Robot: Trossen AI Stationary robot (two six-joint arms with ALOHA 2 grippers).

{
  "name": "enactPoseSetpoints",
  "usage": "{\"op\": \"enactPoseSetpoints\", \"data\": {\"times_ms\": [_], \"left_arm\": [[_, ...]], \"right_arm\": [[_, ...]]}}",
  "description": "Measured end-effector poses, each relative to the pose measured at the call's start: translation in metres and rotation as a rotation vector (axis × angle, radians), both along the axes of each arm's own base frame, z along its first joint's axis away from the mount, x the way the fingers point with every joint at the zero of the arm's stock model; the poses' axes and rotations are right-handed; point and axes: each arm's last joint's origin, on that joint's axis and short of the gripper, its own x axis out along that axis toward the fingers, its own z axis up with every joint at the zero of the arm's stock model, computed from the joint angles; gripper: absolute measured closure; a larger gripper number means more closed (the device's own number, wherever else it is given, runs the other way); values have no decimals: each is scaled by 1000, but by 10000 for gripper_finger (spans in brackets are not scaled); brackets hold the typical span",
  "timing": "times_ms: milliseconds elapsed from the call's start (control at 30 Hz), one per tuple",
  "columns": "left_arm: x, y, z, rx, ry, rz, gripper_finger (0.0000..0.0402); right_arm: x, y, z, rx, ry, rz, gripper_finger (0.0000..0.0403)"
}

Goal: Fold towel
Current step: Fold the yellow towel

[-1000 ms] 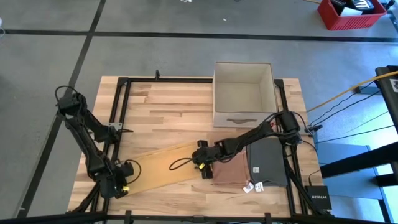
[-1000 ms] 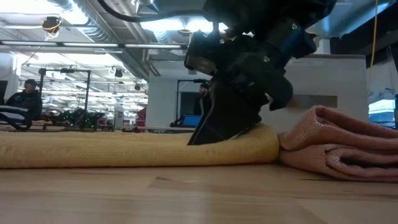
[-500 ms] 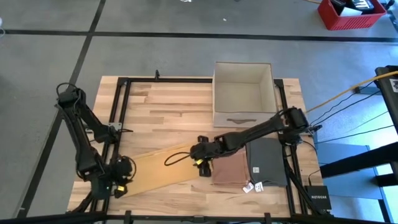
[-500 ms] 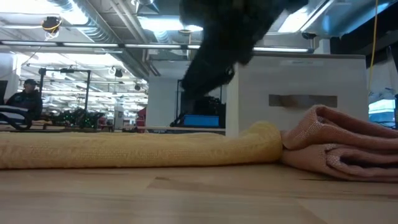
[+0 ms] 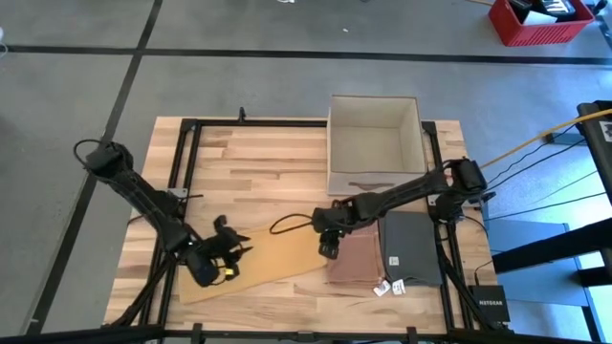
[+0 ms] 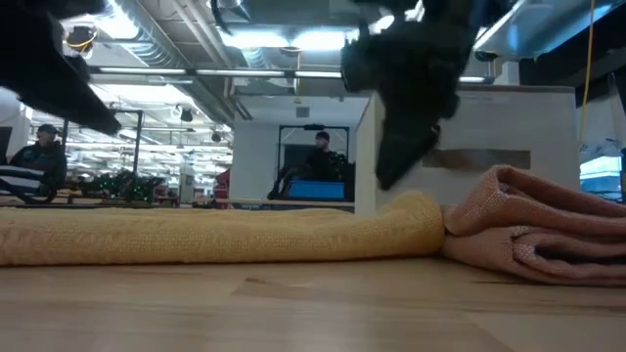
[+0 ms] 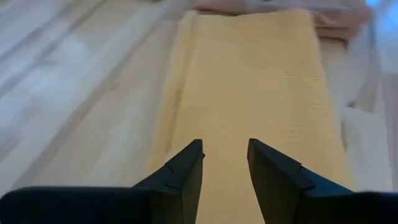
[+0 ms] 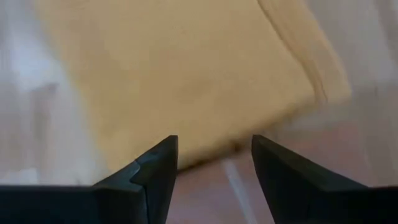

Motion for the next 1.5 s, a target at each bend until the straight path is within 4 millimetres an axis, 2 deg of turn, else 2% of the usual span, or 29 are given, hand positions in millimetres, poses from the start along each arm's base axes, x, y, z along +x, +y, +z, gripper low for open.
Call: {"op": "enactPoseSetpoints", "data": {"times_ms": [133, 333, 467, 733, 833, 967, 1133, 1333, 1500], "left_arm": [[13, 5, -18, 28, 1, -36, 282], [16, 5, -35, 75, 36, -48, 282], [20, 7, -44, 105, 67, -35, 282], [22, 7, -49, 87, 65, -7, 282], [24, 5, -48, 78, 43, -19, 282], [26, 3, -46, 75, 22, -35, 282], [28, 1, -44, 47, 9, -57, 282], [26, -3, -44, 17, 14, -77, 282], [22, -9, -44, 3, 10, -96, 282]], "right_arm": [[-11, -3, -16, 15, 71, -45, 194], [-19, 10, -13, -29, 77, 3, 194], [-30, 13, -31, -85, 143, 33, 194], [-46, 23, -37, -154, 182, 72, 194], [-38, 24, -31, -147, 126, 72, 194], [-22, 26, -12, -136, 48, 89, 194], [-8, 17, 5, -62, 5, 24, 194], [3, 1, -3, 127, -34, -205, 194], [8, 2, -15, 183, -1, -291, 194]]}}
